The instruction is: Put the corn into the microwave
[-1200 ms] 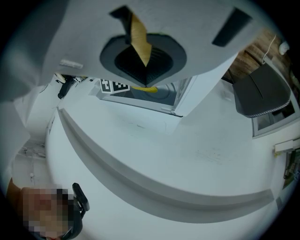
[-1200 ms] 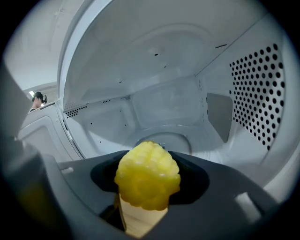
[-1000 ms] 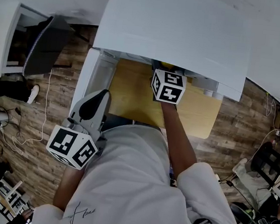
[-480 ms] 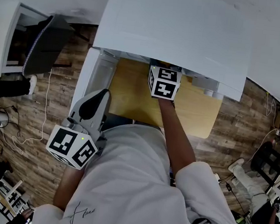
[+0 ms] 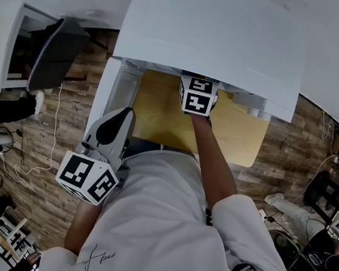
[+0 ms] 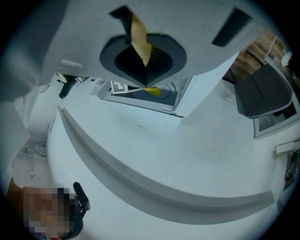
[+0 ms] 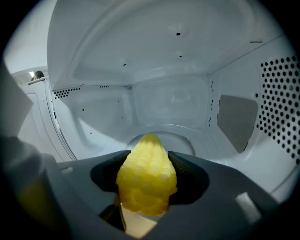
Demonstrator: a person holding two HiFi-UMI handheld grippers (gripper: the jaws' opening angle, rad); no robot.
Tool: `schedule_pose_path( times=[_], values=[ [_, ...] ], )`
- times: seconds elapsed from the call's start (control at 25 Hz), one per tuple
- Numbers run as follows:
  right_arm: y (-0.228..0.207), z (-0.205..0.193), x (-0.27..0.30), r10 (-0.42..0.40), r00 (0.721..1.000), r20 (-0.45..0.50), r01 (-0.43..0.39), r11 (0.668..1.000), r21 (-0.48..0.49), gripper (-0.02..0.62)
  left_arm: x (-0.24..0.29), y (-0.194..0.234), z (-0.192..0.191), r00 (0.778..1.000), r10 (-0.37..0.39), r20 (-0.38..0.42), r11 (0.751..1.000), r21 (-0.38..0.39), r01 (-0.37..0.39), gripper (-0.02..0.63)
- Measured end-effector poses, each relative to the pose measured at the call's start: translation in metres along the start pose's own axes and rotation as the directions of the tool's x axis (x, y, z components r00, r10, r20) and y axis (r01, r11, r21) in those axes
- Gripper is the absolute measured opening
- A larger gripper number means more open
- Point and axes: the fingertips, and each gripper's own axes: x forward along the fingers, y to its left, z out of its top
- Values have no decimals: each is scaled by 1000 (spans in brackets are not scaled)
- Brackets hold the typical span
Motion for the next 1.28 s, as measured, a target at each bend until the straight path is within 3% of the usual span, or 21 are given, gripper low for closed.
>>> schedule_pose_path(
  times=[0.4, 0.88, 1.28],
  values=[
    [-2, -2, 7, -21, 1000, -7, 21, 999, -41, 262, -1, 0, -1, 1000, -6, 2, 1000, -2, 6, -3],
    [-6, -6, 11, -77, 996, -46, 66, 978, -197, 264, -2, -1, -1, 1000, -8, 3, 1000, -2, 8, -3],
    [-5, -9, 13, -102, 992, -73, 83, 970, -226, 267, -5, -1, -1, 1000, -8, 8, 1000, 2, 8, -3]
  ],
)
